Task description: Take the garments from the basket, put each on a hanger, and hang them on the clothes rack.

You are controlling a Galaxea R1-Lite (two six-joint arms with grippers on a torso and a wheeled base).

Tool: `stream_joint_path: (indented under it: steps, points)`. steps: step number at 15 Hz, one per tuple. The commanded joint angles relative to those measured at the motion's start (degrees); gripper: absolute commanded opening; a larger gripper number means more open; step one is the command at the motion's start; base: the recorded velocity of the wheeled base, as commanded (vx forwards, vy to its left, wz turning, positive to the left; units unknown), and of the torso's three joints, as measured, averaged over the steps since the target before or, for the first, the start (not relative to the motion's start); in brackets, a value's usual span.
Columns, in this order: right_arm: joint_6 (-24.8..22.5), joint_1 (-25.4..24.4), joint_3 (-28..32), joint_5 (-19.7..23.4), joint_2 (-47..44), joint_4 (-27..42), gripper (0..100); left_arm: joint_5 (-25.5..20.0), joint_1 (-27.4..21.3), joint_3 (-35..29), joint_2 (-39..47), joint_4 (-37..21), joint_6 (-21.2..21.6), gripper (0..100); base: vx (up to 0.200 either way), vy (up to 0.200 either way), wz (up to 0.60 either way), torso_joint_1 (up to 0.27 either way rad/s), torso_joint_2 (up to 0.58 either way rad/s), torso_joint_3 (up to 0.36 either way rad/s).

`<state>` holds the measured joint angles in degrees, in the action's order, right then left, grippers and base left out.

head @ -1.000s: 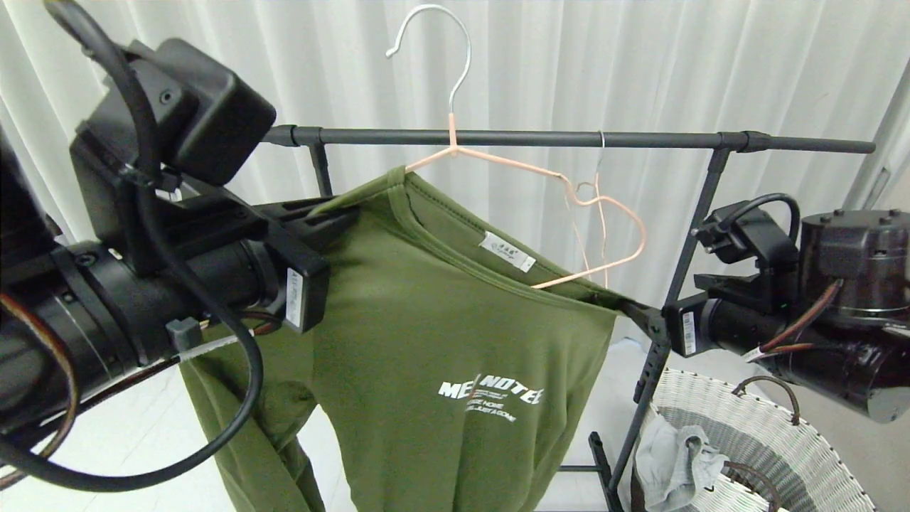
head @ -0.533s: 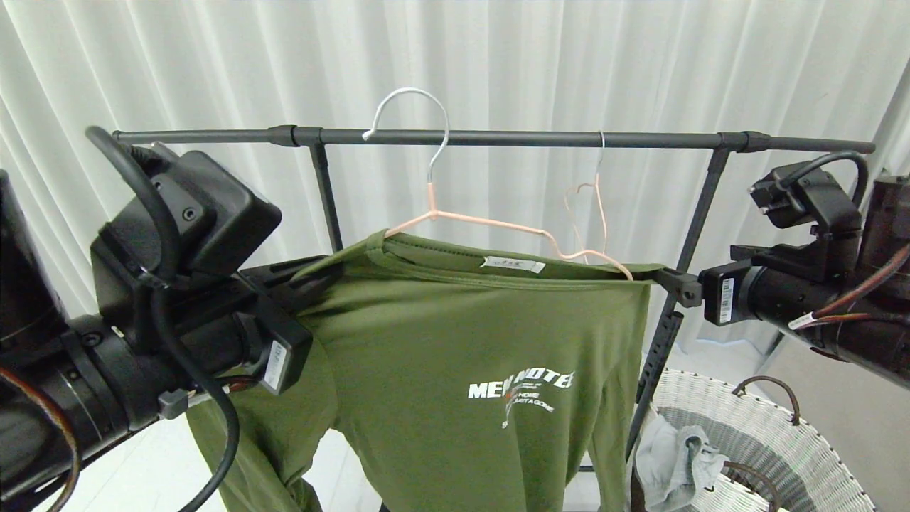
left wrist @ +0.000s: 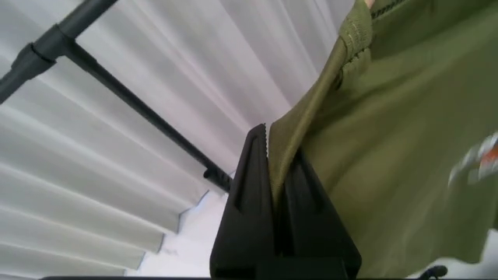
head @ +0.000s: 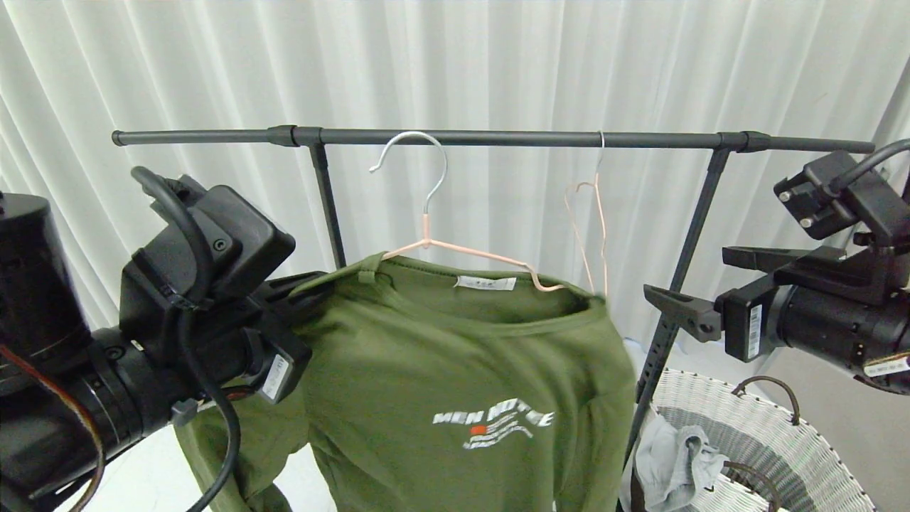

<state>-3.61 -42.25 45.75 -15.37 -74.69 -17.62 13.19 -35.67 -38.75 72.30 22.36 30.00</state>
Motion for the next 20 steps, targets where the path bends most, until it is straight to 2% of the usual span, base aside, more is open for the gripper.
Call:
stream_joint_path:
  steps: [1, 3, 5, 7, 12, 16, 20]
  points:
    - [-1.8, -1.3, 0.3, 1.4, 1.6, 0.1, 100, -0.3, 0.1, -0.3, 0.6, 1.1, -0.2, 0, 0.000, 0.000, 0.00, 0.000, 0.00, 0.000]
    - [-5.1, -1.5, 0.7, 4.1, 0.8, 0.1, 100, -0.3, -0.2, -0.4, 0.6, 1.9, -1.6, 0, 0.000, 0.000, 0.00, 0.000, 0.00, 0.000]
    - [-6.6, -2.7, 2.9, 4.9, -1.7, -0.1, 100, -1.4, -0.6, -0.3, 0.5, 2.6, -1.9, 0, 0.000, 0.000, 0.00, 0.000, 0.00, 0.000]
    - [-6.6, -4.9, 7.2, 4.9, -5.6, -0.1, 100, -3.7, -0.6, -0.4, 0.4, 3.5, -1.9, 0, 0.000, 0.000, 0.00, 0.000, 0.00, 0.000]
    - [-6.6, -6.3, 17.3, 4.9, -15.4, -0.3, 100, -4.6, -1.2, -0.3, 0.3, 6.3, -1.9, 0, 0.000, 0.000, 0.00, 0.000, 0.00, 0.000]
    - [-6.6, -6.4, 21.5, 4.9, -19.3, -0.3, 100, -4.9, -2.1, -0.4, 0.0, 6.4, -1.9, 0, 0.000, 0.000, 0.00, 0.000, 0.00, 0.000]
    - [-6.5, -6.3, 22.1, 4.6, -21.1, -0.3, 100, -4.9, -3.9, -0.4, 0.3, 8.2, -1.9, 0, 0.000, 0.000, 0.00, 0.000, 0.00, 0.000]
